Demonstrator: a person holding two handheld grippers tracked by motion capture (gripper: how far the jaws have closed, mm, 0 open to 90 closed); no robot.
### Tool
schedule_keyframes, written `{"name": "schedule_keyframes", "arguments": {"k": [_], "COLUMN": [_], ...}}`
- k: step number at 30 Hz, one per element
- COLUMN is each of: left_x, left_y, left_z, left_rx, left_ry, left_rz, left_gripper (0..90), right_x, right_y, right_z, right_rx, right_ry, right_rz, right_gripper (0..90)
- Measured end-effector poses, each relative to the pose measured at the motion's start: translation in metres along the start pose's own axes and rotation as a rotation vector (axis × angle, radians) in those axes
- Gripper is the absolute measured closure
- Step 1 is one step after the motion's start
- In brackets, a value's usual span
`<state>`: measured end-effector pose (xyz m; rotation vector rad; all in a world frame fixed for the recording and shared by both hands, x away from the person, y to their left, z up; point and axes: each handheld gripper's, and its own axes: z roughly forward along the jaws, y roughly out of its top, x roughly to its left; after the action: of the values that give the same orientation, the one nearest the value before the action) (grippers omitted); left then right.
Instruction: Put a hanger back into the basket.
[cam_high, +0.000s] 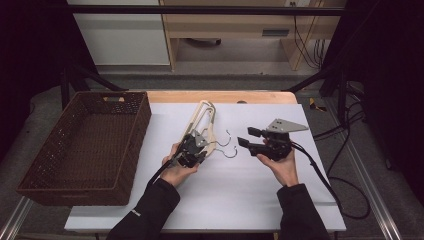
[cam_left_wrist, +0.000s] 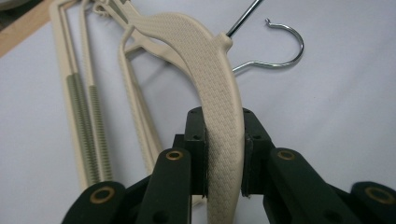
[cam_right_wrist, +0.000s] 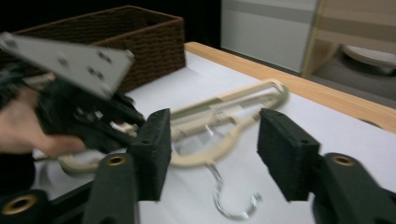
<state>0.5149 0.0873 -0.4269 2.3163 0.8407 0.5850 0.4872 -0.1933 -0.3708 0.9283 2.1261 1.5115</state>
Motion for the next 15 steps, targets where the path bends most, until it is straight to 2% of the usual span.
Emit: {"name": "schedule_keyframes", "arguments": {"k": [4,8,11,15], "left_x": [0.007,0.014,0.022,0.035], "left_y": [-0.001,-0.002,-0.005,-0.01], "left_z": [-0.012,-0.025,-0.034,-0.044], "left_rx": [-0.001,-0.009,-0.016,-0.011], "left_ry": [0.026,0.061,0.096,0.129], "left_rz": [-0.008,-0.026,-0.034,-0.071], "left_gripper": [77.8,79.6,81.2,83.1], "right_x": [-0.005,-0.009,-0.01,-0.012], "right_y": [-0.019,-0.036,-0.045,-0.052], "right_z": [-0.022,-0.039,-0.048,-0.058], "right_rx": [-0.015,-0.03,-0.026,-0.04], "right_ry": [-0.045,-0.07,-0.096,-0.111], "right_rz": [0.033,0.067,0.084,0.103], "right_gripper": [30.5,24.3,20.2,18.1]}}
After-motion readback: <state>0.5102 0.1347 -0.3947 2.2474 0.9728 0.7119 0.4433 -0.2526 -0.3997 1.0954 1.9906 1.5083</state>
